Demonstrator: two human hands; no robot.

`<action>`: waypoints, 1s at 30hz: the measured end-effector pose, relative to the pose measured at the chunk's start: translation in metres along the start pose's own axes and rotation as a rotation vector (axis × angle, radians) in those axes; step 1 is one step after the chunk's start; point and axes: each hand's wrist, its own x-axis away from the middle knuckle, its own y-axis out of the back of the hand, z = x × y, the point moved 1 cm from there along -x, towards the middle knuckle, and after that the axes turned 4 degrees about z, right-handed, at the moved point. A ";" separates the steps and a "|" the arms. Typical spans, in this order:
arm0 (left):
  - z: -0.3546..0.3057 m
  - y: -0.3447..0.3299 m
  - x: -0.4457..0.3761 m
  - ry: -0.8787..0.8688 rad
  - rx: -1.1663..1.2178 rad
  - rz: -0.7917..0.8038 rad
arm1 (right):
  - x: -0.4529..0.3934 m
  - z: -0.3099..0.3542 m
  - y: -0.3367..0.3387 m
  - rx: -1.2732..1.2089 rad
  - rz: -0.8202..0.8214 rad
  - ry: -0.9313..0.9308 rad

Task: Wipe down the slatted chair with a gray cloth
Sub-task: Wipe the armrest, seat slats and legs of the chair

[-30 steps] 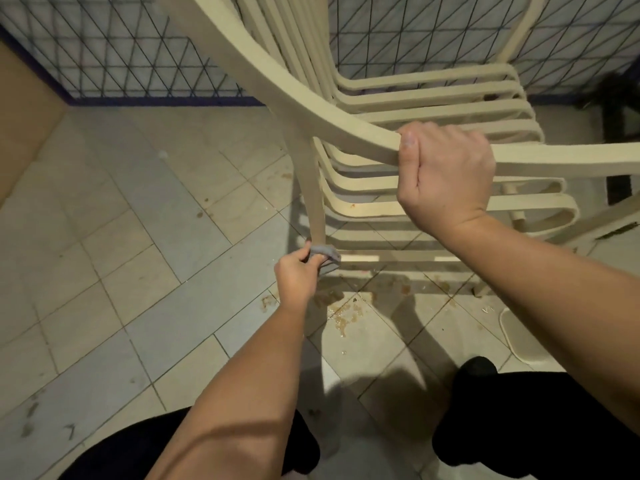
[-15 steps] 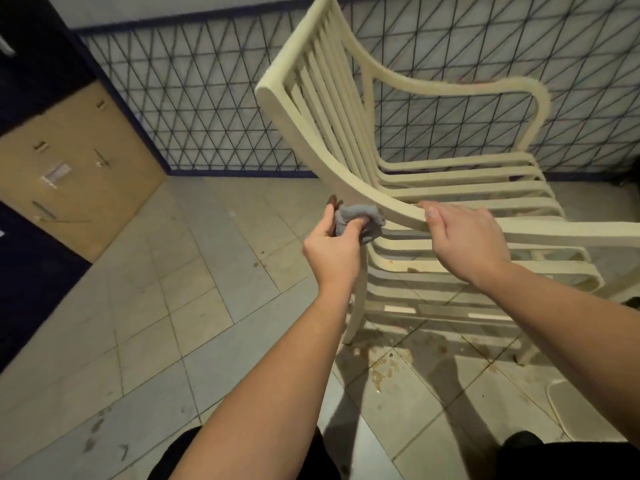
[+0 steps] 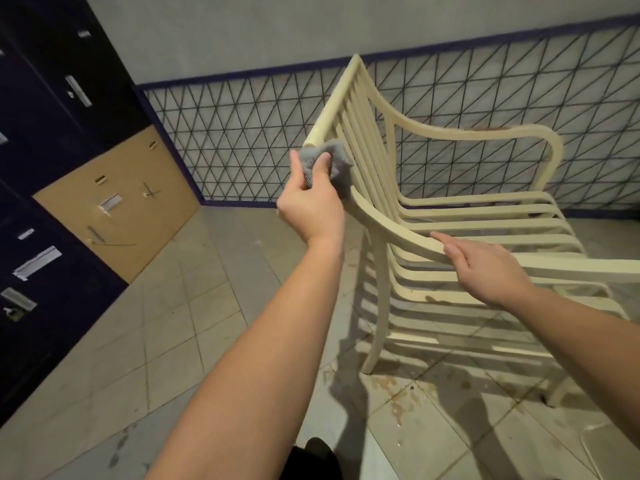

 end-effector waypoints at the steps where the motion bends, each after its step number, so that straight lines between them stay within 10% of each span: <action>1: -0.010 0.001 -0.012 -0.064 -0.021 0.009 | 0.000 0.000 0.000 -0.003 0.002 0.000; 10: -0.012 0.007 -0.030 -0.232 -0.085 0.228 | 0.002 0.001 0.003 -0.027 -0.015 0.036; 25: 0.143 0.026 0.083 0.146 -0.521 0.622 | 0.004 -0.004 0.003 -0.178 -0.011 0.069; 30: 0.176 0.036 0.097 0.255 -0.594 0.672 | 0.029 -0.008 0.004 -0.375 -0.507 0.108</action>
